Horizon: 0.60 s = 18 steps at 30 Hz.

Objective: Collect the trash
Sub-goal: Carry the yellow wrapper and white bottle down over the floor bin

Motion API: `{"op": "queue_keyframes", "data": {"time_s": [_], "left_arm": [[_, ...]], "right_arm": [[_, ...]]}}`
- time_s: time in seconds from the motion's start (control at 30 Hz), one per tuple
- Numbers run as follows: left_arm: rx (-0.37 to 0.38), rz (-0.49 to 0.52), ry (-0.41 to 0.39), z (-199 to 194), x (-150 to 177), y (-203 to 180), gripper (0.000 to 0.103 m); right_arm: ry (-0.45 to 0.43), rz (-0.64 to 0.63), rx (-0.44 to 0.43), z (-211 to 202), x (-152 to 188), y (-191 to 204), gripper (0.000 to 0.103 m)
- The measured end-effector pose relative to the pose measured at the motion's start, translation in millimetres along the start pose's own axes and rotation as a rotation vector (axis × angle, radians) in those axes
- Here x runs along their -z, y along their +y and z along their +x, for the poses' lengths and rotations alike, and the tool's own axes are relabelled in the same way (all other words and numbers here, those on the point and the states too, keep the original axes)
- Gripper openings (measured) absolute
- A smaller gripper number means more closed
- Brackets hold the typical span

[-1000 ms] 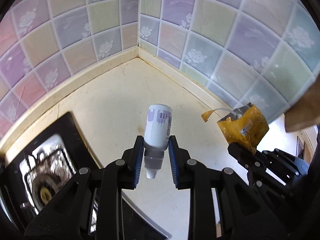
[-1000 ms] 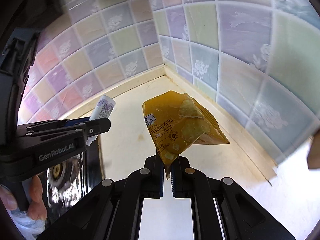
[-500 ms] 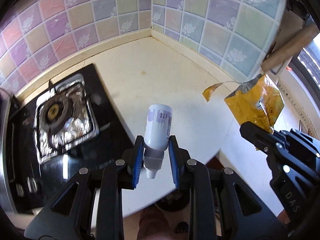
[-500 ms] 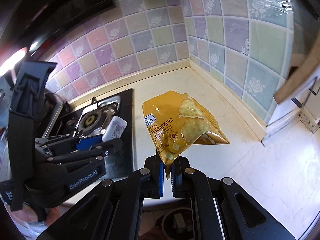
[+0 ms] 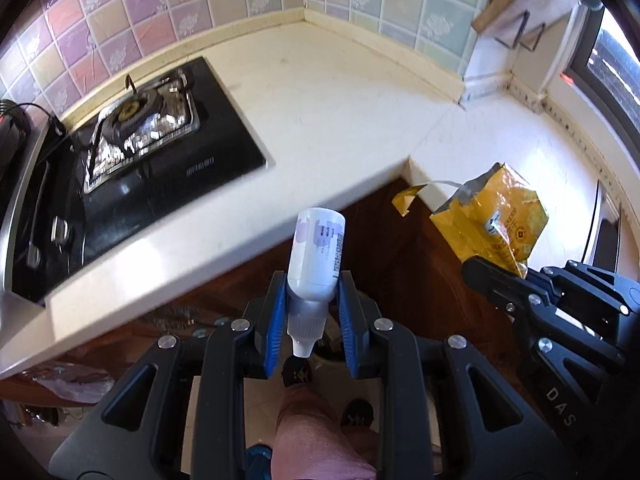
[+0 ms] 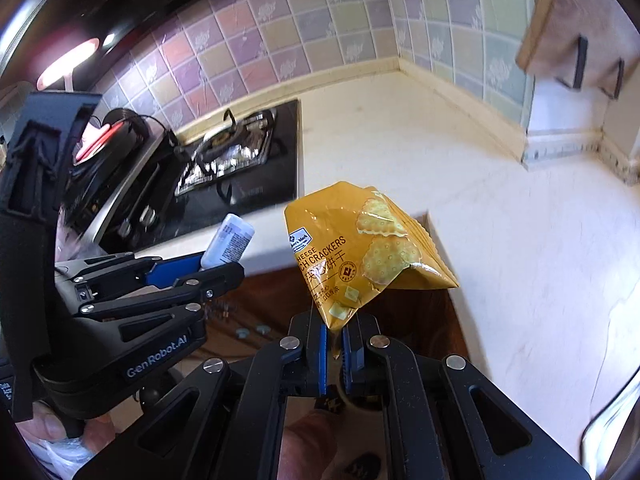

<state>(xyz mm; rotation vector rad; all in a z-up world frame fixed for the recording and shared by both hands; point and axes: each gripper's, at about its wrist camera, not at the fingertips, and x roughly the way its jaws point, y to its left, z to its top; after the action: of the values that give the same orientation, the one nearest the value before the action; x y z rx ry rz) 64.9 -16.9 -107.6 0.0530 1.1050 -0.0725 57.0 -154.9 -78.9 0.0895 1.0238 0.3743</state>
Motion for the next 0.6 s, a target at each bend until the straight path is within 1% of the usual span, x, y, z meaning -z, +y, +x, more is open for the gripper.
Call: {"op": "queue_keyframes", "data": {"time_s": [0.17, 0.3, 0.47, 0.6], "left_arm": [[0.016, 0.009, 0.06, 18, 40, -8, 0.022], [0.027, 0.015, 0.124, 46, 71, -10, 0.022], [0.058, 0.013, 0.209, 96, 111, -8, 0.022], [0.087, 0.002, 0.275, 152, 144, -7, 0.022]], "right_arm": [[0.076, 0.039, -0.005, 15, 51, -11, 0.005], [0.137, 0.077, -0.001, 39, 85, -22, 0.005], [0.212, 0.127, 0.002, 79, 135, -34, 0.005], [0.276, 0.184, 0.016, 120, 179, -49, 0.005]]}}
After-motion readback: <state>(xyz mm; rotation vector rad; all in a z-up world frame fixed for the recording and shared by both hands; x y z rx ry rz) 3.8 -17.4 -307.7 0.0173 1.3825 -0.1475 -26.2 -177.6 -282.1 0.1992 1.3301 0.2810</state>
